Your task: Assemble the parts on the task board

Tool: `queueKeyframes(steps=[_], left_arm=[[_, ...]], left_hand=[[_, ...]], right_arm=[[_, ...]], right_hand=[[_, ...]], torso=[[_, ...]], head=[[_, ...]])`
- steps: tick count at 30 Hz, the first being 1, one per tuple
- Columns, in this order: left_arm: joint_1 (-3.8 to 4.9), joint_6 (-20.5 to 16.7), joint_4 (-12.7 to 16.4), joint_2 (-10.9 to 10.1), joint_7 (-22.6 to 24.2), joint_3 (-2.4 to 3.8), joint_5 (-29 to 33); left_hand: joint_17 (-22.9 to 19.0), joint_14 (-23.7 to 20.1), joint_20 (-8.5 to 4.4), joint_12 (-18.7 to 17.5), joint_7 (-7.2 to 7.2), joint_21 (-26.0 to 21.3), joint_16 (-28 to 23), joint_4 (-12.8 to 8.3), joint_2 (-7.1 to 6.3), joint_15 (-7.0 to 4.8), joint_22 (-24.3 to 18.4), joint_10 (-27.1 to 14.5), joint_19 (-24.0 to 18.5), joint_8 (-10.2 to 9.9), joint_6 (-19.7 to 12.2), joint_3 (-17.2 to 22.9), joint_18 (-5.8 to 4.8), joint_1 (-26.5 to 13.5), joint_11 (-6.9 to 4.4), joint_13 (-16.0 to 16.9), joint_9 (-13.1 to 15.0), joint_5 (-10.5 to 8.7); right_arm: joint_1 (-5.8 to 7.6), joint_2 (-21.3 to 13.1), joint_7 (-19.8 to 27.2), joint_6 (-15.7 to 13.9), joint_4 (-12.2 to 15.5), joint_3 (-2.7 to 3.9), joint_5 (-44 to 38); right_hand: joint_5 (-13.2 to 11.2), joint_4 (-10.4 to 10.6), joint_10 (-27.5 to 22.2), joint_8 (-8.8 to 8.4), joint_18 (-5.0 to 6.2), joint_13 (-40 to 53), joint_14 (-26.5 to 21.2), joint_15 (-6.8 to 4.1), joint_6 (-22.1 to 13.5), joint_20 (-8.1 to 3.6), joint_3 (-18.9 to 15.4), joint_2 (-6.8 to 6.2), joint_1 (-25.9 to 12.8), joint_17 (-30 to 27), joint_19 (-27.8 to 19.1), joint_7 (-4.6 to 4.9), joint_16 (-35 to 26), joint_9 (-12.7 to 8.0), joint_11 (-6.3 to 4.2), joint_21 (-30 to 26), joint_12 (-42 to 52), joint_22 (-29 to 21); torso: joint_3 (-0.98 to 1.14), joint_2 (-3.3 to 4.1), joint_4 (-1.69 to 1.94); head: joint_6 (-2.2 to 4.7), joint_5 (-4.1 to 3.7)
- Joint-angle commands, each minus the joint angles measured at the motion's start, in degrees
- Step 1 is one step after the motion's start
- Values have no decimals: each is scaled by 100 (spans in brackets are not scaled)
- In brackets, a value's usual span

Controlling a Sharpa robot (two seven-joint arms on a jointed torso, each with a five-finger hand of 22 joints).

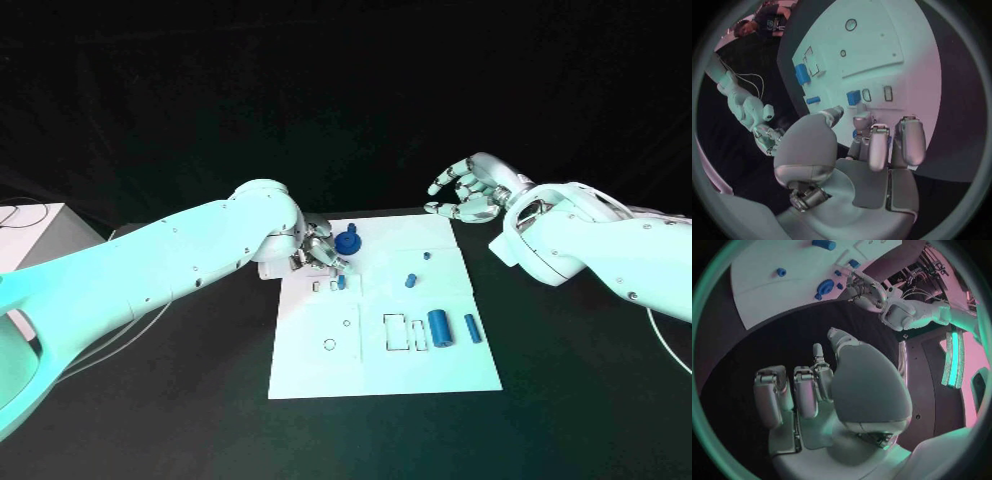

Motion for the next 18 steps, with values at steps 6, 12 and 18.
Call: queueKeyframes(steps=[6, 12, 18], left_arm=[[13, 230, -71, 72, -14, -20, -59], [13, 287, -77, 68, -17, -85, -61], [13, 302, -76, 68, -18, -120, -59]], left_hand=[[1039, 400, -2, -19, -3, -12, -17, -3, -34, -25, 2, -27, -28, 12, -46, 45, -51, -29, -10, -2, 16, 3], [1035, 398, 0, -30, -2, -15, -20, -12, -37, -23, -3, -40, -33, 10, -55, 69, -49, -15, -9, -14, 35, 4], [1035, 398, 0, -30, -2, -15, -20, -12, -37, -23, -3, -40, -33, 10, -55, 69, -49, -15, -9, -14, 35, 4]], right_arm=[[1, 18, -15, 43, 5, 2, -306], [1, 14, -33, 58, -12, 2, -324], [-1, 19, -39, 60, -27, 2, -329]], right_hand=[[43, 22, 17, 1, -22, 622, 598, -14, -54, 16, 23, -24, -55, 1509, 571, 4, 24, 12, 19, -27, -13, 1455], [47, 24, 18, 2, -23, 622, 598, -14, -54, 16, 23, -25, -62, 1509, 573, 4, 24, 13, 19, -25, -12, 1457], [47, 24, 18, 2, -23, 622, 598, -14, -54, 16, 23, -25, -62, 1509, 573, 4, 24, 13, 19, -25, -12, 1457]], torso=[[-9, 11, 2], [-5, 6, 6], [-6, 8, -1]], head=[[-25, -2], [-57, -9], [-61, -1]])
